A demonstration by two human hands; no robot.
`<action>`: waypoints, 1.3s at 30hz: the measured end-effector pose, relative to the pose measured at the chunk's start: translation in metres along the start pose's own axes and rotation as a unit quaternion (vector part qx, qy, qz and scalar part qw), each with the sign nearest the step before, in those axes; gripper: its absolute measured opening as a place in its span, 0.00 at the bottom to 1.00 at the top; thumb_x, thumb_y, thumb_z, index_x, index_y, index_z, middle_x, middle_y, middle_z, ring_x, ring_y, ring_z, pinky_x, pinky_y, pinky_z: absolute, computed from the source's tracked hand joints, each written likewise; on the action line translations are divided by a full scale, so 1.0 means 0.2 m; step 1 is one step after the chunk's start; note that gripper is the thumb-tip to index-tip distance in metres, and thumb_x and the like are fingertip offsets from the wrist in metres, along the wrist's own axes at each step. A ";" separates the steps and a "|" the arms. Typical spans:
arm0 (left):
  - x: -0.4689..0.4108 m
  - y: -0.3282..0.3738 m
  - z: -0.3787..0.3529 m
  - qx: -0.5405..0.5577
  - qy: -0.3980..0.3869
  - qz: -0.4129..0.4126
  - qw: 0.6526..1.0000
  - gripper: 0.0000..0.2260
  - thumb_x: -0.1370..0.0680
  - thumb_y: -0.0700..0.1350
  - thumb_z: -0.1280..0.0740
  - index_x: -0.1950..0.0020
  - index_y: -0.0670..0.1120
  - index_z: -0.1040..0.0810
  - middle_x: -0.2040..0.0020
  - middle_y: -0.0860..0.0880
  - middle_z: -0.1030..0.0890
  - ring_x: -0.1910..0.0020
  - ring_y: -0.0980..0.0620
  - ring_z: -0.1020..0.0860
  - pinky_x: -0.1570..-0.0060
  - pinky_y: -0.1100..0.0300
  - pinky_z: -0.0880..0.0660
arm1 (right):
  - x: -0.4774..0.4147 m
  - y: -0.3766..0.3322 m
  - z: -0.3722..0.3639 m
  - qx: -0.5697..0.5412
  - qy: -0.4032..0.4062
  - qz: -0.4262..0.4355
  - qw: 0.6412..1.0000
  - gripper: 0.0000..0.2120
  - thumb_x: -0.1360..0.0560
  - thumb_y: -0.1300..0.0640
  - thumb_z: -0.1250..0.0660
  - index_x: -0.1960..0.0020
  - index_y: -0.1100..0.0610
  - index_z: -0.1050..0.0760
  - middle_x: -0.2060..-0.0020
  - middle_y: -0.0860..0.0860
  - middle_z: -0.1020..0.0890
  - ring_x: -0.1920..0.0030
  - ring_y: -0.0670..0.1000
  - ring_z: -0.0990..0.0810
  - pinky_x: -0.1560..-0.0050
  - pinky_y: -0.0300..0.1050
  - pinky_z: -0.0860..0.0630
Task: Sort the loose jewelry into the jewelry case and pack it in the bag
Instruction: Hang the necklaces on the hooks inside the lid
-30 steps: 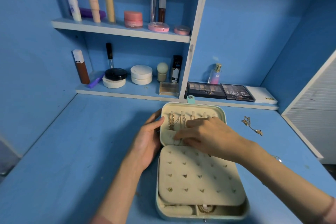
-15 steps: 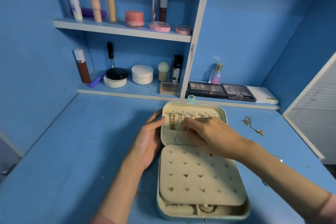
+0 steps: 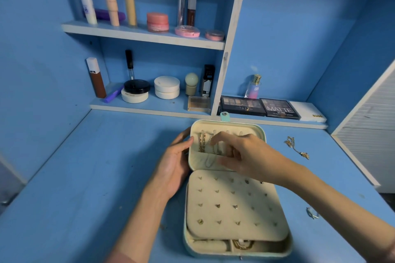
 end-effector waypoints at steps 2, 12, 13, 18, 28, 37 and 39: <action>0.00 0.00 0.00 -0.001 -0.003 0.003 1.000 0.22 0.28 0.41 0.36 0.34 0.44 0.26 0.42 0.42 0.18 0.46 0.46 0.20 0.46 0.52 0.24 | 0.00 -0.02 0.00 0.075 -0.001 0.021 0.997 0.14 0.24 0.51 0.36 0.39 0.46 0.29 0.62 0.44 0.22 0.60 0.52 0.25 0.61 0.43 0.36; 0.00 -0.01 0.00 -0.006 -0.005 0.007 1.000 0.23 0.29 0.42 0.35 0.33 0.45 0.26 0.42 0.43 0.18 0.45 0.45 0.22 0.43 0.50 0.27 | -0.02 -0.05 -0.01 0.111 0.088 0.069 0.987 0.07 0.28 0.55 0.40 0.61 0.54 0.25 0.72 0.48 0.23 0.72 0.56 0.26 0.73 0.48 0.27; 0.00 -0.01 0.00 -0.006 -0.004 0.007 1.000 0.23 0.29 0.41 0.35 0.33 0.45 0.26 0.42 0.42 0.19 0.45 0.45 0.22 0.42 0.50 0.27 | -0.02 -0.04 0.00 0.098 0.092 0.048 0.990 0.07 0.27 0.56 0.40 0.59 0.54 0.24 0.73 0.49 0.23 0.72 0.57 0.27 0.71 0.48 0.27; 0.00 0.00 0.00 -0.004 -0.001 0.003 1.000 0.22 0.28 0.41 0.35 0.34 0.45 0.25 0.41 0.42 0.19 0.44 0.45 0.22 0.45 0.51 0.26 | -0.02 0.03 0.06 -0.034 0.136 -0.026 0.990 0.02 0.21 0.59 0.41 0.50 0.56 0.30 0.77 0.49 0.27 0.74 0.54 0.33 0.68 0.48 0.32; 0.00 0.00 0.00 -0.007 -0.003 0.004 1.000 0.22 0.28 0.41 0.35 0.34 0.45 0.25 0.43 0.43 0.18 0.46 0.47 0.20 0.49 0.54 0.23 | 0.00 0.04 0.05 -0.101 0.106 -0.063 0.987 0.04 0.19 0.58 0.44 0.51 0.51 0.34 0.73 0.54 0.23 0.72 0.53 0.30 0.64 0.48 0.29; 0.00 0.00 0.00 -0.005 -0.001 0.008 1.000 0.23 0.29 0.41 0.35 0.34 0.45 0.25 0.43 0.43 0.18 0.46 0.46 0.21 0.44 0.51 0.26 | 0.01 0.07 0.01 -0.119 0.057 -0.128 0.983 0.11 0.23 0.64 0.42 0.51 0.55 0.22 0.70 0.43 0.24 0.74 0.45 0.30 0.70 0.33 0.33; 0.00 0.00 -0.01 -0.004 -0.001 0.010 1.000 0.23 0.29 0.41 0.35 0.34 0.46 0.25 0.41 0.43 0.18 0.44 0.44 0.22 0.42 0.50 0.27 | 0.02 0.05 0.00 -0.112 0.030 -0.130 0.985 0.13 0.25 0.66 0.43 0.53 0.56 0.21 0.70 0.40 0.26 0.72 0.41 0.27 0.69 0.30 0.33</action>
Point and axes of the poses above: each hand's wrist, its own x-axis away from the middle knuckle, its own z-axis out of the back of the hand, y = z × x, the point moved 7 cm from there along -x, towards the middle knuckle
